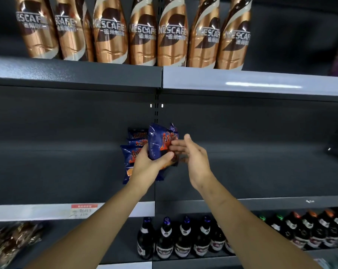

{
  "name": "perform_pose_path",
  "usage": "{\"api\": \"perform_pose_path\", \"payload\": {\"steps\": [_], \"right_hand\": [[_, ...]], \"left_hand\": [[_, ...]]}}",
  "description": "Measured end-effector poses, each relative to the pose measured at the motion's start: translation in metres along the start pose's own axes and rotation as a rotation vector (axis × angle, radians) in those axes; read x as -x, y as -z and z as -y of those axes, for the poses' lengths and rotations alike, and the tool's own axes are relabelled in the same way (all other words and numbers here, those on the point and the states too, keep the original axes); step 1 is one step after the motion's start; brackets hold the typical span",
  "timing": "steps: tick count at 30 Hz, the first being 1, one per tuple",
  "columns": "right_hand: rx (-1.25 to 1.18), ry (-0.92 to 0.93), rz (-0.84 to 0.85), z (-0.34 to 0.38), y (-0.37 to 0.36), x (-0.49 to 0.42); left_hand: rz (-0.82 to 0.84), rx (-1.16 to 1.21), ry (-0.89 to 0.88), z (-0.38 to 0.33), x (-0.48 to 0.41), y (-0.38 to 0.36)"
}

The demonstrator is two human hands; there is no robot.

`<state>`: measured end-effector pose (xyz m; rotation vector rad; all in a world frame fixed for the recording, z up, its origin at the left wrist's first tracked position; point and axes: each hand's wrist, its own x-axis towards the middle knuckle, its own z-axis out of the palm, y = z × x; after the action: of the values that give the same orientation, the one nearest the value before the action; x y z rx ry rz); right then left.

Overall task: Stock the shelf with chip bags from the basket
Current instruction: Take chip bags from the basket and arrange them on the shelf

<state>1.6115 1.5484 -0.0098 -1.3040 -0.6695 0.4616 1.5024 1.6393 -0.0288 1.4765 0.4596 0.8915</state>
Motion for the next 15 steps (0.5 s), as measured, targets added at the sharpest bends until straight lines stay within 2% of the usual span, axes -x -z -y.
{"api": "perform_pose_path", "payload": {"steps": [4, 8, 15], "right_hand": [[0.023, 0.004, -0.12, -0.007, 0.004, -0.003], [-0.009, -0.121, -0.018, -0.018, 0.002, -0.004], [0.01, -0.114, 0.003, -0.029, -0.017, 0.001]], "left_hand": [[-0.036, 0.108, 0.082, 0.002, -0.001, 0.01], [-0.002, 0.091, 0.086, 0.007, 0.002, 0.024], [-0.032, 0.049, 0.118, 0.019, 0.004, 0.049]]}}
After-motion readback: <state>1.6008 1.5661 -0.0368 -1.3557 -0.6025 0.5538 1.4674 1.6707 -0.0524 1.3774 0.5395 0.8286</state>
